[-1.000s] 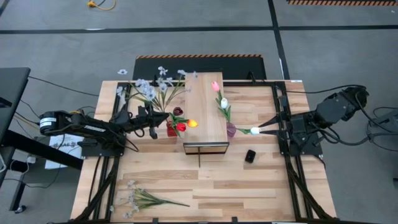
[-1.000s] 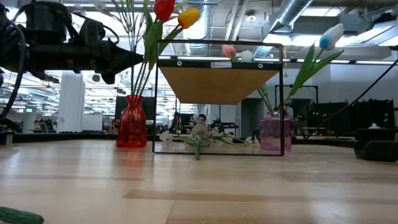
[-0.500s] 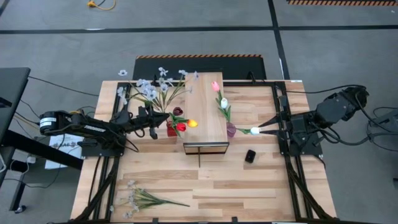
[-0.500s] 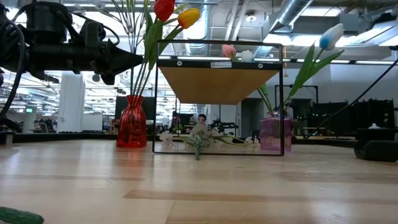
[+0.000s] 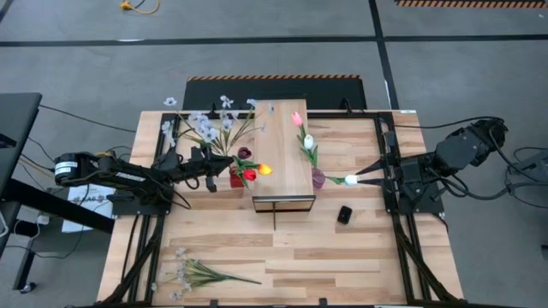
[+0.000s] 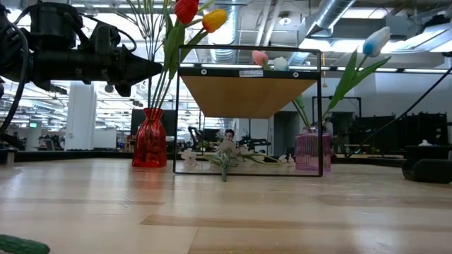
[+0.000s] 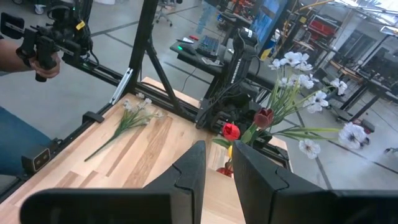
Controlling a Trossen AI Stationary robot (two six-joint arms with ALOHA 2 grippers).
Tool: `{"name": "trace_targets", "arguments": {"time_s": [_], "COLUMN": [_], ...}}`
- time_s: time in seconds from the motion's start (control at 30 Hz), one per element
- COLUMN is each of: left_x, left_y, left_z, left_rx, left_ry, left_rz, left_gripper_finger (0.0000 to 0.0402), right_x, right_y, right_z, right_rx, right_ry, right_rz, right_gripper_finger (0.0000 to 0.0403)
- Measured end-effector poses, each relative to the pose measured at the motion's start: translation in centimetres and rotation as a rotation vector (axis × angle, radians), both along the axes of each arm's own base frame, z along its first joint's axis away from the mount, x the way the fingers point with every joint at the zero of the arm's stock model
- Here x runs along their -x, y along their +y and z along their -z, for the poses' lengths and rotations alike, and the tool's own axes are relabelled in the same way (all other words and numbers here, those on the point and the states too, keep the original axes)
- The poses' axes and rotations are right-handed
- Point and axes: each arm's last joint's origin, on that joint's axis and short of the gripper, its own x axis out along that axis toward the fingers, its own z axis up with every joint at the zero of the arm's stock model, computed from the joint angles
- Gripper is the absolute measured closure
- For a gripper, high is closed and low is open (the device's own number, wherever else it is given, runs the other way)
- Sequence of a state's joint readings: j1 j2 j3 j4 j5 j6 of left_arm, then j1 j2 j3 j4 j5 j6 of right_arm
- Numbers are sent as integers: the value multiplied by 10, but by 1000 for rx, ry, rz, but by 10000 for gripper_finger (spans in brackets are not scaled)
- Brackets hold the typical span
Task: Pick and place flowers into a vace then onto a shelf
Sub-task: Put the right white flowers into the red flower vase
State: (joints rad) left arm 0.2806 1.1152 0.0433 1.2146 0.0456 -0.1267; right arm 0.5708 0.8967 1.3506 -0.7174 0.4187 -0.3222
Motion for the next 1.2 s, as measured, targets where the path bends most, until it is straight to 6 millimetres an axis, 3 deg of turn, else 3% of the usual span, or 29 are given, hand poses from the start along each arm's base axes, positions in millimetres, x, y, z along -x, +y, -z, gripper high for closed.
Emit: {"name": "trace_targets", "arguments": {"time_s": [0.37, 0.97, 1.2], "left_x": [0, -1, -1], "left_y": [0, 0, 0], "left_z": [1, 5, 9], "left_rx": [-2, 18, 47], "left_ry": [12, 51, 82], "left_rz": [-7, 23, 29], "left_gripper_finger": [336, 330, 285], "right_x": [0, 0, 0], "right_y": [0, 0, 0], "right_z": [0, -1, -1], "right_rx": [0, -12, -12], "right_ry": [0, -5, -5], "right_rz": [0, 1, 1], "right_gripper_finger": [332, 332, 332]}}
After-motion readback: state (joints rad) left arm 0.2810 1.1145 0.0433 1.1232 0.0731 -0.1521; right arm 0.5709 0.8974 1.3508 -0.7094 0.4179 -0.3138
